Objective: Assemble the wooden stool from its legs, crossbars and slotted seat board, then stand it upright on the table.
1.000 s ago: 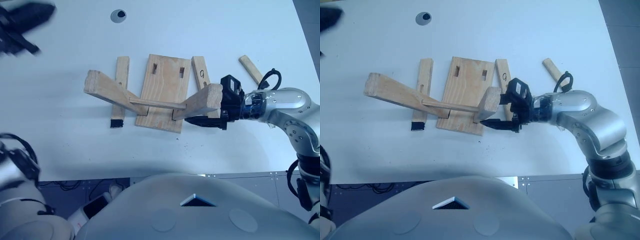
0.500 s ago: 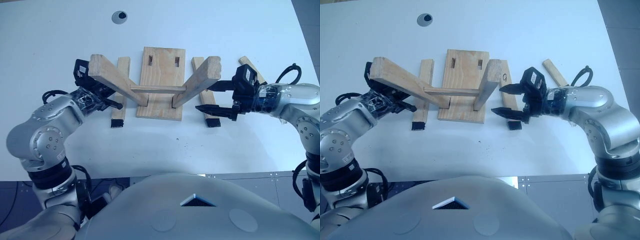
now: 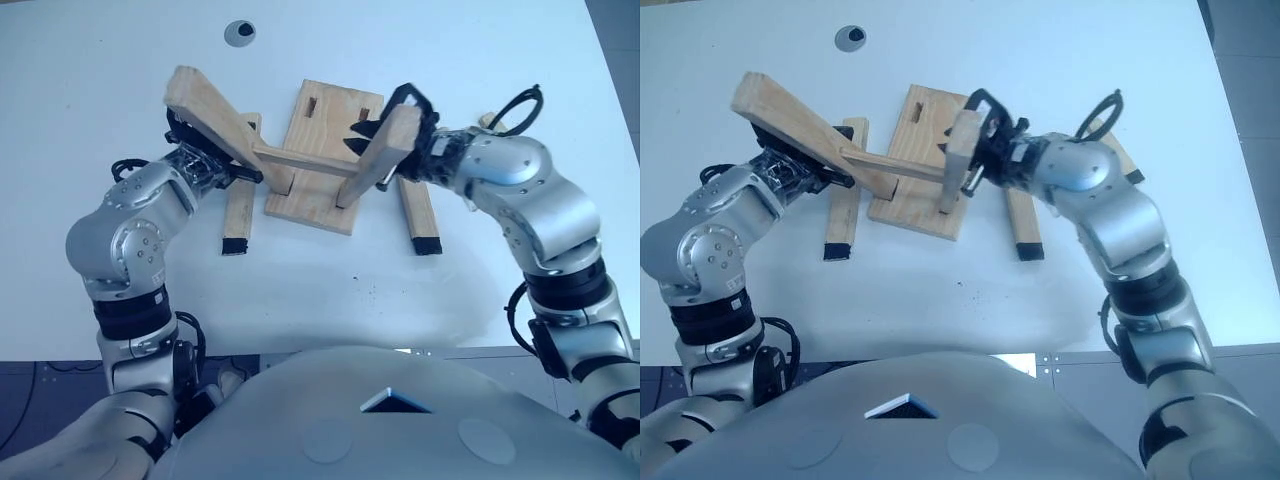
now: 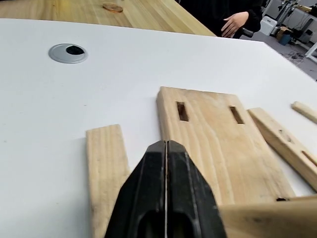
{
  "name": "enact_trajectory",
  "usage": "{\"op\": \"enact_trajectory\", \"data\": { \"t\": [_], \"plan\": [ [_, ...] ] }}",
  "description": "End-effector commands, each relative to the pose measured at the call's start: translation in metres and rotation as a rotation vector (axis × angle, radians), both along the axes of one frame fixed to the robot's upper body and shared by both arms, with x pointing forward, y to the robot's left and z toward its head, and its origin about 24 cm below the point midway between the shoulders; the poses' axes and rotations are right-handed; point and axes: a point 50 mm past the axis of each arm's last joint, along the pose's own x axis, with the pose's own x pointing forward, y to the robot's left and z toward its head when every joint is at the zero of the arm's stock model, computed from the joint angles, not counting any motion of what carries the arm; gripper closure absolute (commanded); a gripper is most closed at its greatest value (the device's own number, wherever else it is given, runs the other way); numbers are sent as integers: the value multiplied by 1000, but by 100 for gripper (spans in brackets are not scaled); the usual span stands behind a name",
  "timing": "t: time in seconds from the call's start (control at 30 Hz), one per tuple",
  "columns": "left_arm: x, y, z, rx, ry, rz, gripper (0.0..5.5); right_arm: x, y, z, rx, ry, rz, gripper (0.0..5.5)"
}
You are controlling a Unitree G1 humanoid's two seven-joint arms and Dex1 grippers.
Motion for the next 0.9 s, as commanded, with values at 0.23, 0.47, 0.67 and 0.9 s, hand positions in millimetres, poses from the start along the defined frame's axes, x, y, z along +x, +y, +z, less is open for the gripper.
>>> {"op": "enact_trajectory", "data": {
  "t": [0.23,0.47,0.67,0.9],
  "plan": [
    [54,18,-8,183,-65,159,550,0,56,-2,-87,-21,111,548],
    [17,41,-6,250,38,12,550,62,-26,-17,-209,-54,-229,548],
    [-29,11,21,212,196,-481,550,82,-39,-57,-314,19,-222,548],
    [-50,-6,-21,206,384,-551,550,65,-43,-89,-488,134,23,548]
  ]
}}
